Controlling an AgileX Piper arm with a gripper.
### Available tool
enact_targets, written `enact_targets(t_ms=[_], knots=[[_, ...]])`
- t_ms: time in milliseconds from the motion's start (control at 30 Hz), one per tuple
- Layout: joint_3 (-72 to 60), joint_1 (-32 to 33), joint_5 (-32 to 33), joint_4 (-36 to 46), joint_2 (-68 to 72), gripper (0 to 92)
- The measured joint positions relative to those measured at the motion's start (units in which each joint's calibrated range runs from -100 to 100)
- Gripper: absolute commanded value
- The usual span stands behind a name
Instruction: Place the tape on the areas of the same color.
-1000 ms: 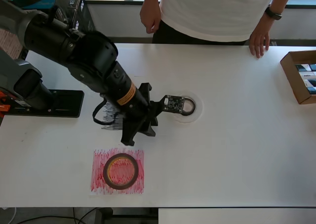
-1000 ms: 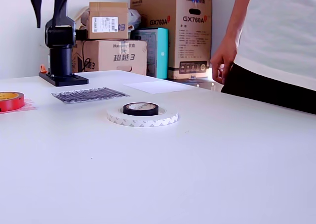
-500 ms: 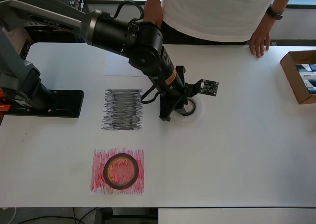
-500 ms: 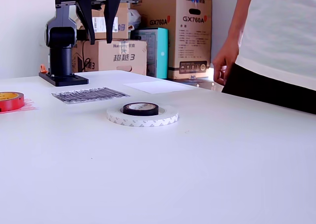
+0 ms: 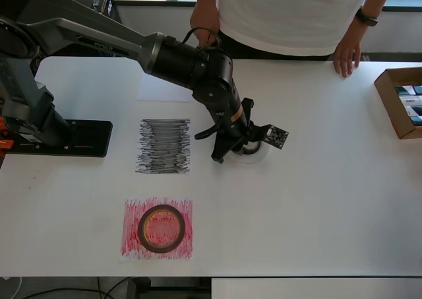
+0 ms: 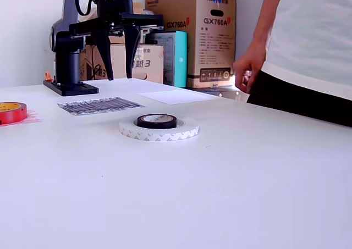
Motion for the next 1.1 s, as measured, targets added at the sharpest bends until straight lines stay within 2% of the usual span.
enact_targets(t_ms=[467, 1100], knots=[[-1.1, 3.2, 10.1, -0.1, 2.5, 34.0], [-1.1, 3.7, 12.0, -1.6, 6.0, 34.0]])
